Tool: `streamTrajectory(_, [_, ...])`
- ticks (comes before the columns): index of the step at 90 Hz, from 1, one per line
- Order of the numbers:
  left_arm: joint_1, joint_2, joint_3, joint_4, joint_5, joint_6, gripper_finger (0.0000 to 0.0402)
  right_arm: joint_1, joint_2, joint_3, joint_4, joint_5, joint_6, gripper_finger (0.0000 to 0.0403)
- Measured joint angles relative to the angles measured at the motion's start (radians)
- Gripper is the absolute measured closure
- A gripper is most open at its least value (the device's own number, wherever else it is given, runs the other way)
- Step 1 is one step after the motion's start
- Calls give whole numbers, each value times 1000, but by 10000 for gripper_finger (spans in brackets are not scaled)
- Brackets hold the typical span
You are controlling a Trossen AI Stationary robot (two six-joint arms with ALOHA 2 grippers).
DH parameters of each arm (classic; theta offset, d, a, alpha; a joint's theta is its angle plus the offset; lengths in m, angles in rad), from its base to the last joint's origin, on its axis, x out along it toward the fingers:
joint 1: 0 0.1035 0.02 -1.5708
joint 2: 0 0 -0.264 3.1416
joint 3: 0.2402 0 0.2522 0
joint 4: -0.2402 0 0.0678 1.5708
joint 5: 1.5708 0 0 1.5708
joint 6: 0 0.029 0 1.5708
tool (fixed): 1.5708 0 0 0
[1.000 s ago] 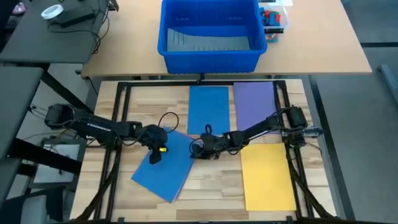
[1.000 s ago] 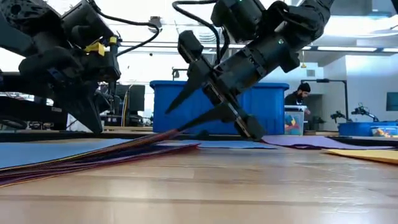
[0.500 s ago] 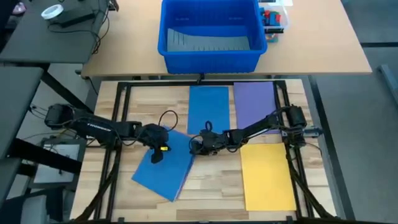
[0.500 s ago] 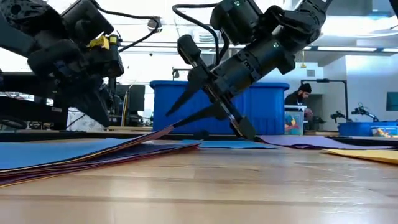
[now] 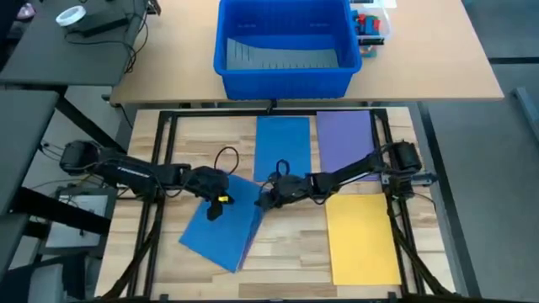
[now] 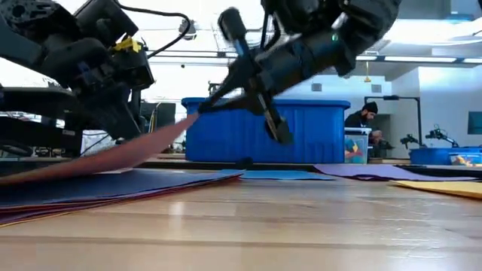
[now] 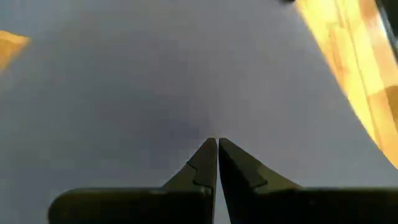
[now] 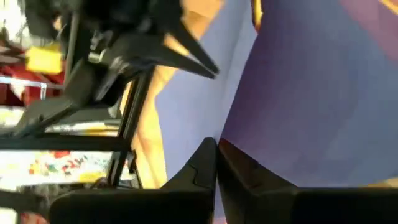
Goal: Organize paper
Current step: Stack the blue paper on top of the other blue paper
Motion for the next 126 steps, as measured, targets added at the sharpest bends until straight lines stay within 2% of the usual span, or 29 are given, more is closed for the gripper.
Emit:
streamTrajectory(15, [0, 6, 0, 19, 0, -1, 402, 0, -12, 0, -32, 0, -93, 403])
streamTrajectory(31, [-1, 31, 1, 104, -16, 8, 402, 23, -12, 0, -44, -2, -86, 403])
streamTrajectory(61, [-5, 279, 1, 235, -39, 25, 402, 30, -10, 0, -139, -4, -29, 403])
streamTrajectory(74, [-5, 344, 2, 296, -31, 20, 402, 30, -10, 0, -178, -6, 79, 402])
streamTrajectory(87, [-5, 387, 2, 359, 9, 19, 402, 28, -9, 0, -297, -75, 156, 378])
streamTrajectory(99, [1, 385, 2, 360, 18, 19, 402, 41, -9, 0, -361, -86, 157, 333])
streamTrajectory(107, [11, 371, 2, 351, 19, 30, 402, 40, -14, 0, -334, -114, 129, 312])
streamTrajectory(114, [22, 336, 0, 312, 19, 39, 402, 42, -42, 4, -262, -119, 54, 305])
streamTrajectory(126, [43, 227, 0, 225, 17, 84, 402, 55, -91, 55, -253, -109, -109, 304])
